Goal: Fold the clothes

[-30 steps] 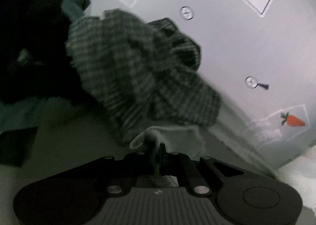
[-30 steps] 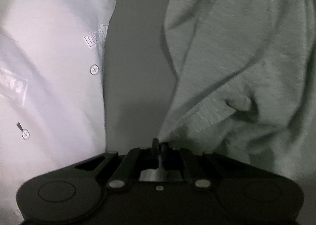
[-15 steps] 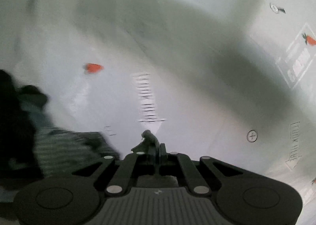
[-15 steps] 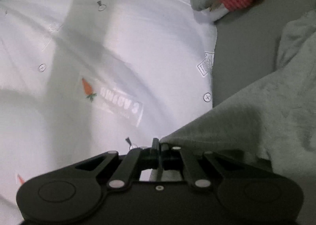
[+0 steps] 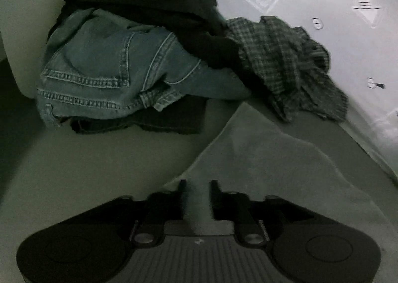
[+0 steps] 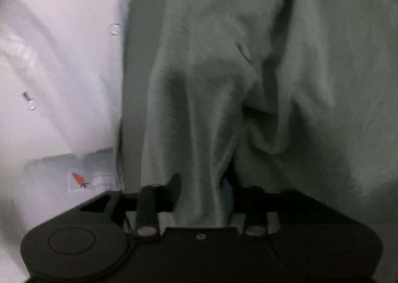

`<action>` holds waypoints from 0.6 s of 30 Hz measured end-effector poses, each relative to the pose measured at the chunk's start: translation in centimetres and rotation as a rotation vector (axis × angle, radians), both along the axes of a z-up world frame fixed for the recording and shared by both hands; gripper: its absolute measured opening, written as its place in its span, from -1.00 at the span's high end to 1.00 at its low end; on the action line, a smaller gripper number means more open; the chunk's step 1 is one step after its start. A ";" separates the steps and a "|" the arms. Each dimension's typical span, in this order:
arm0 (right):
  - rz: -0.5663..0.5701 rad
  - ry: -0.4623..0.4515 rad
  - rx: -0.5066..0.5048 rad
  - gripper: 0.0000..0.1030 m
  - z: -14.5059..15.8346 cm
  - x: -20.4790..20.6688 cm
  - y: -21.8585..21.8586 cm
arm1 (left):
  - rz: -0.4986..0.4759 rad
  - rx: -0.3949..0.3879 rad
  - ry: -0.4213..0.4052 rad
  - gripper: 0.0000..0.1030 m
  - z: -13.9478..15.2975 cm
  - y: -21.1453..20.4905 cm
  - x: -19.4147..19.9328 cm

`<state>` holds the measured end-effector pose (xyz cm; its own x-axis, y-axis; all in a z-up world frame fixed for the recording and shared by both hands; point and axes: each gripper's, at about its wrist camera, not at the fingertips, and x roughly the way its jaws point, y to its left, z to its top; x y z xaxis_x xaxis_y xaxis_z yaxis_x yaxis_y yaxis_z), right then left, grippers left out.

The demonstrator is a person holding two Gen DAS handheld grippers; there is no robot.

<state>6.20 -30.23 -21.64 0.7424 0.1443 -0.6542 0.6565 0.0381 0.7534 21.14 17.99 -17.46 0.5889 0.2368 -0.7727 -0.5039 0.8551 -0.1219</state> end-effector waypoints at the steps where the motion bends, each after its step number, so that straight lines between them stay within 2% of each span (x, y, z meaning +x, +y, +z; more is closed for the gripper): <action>1: 0.002 -0.009 -0.017 0.07 0.5 -0.2 -0.3 | -0.009 0.000 -0.006 0.41 0.2 -0.3 -0.4; 4: -0.007 -0.037 -0.035 0.06 1.4 -1.3 -1.3 | -0.036 -0.009 -0.022 0.37 0.7 -1.6 -1.4; 8: -0.007 -0.051 -0.095 -0.01 2.6 -2.8 -3.3 | -0.112 -0.017 -0.050 0.17 1.6 -4.5 -2.7; 12: 0.009 -0.018 -0.228 -0.25 3.9 -5.2 -5.4 | -0.221 -0.018 -0.058 -0.05 2.4 -8.7 -4.7; 14: 0.018 0.007 -0.305 -0.32 4.8 -6.3 -6.9 | -0.273 -0.023 -0.045 -0.08 2.4 -11.0 -6.1; 18: 0.038 0.042 -0.467 -0.34 6.0 -7.5 -10.6 | -0.359 -0.015 0.009 -0.13 1.9 -15.8 -8.7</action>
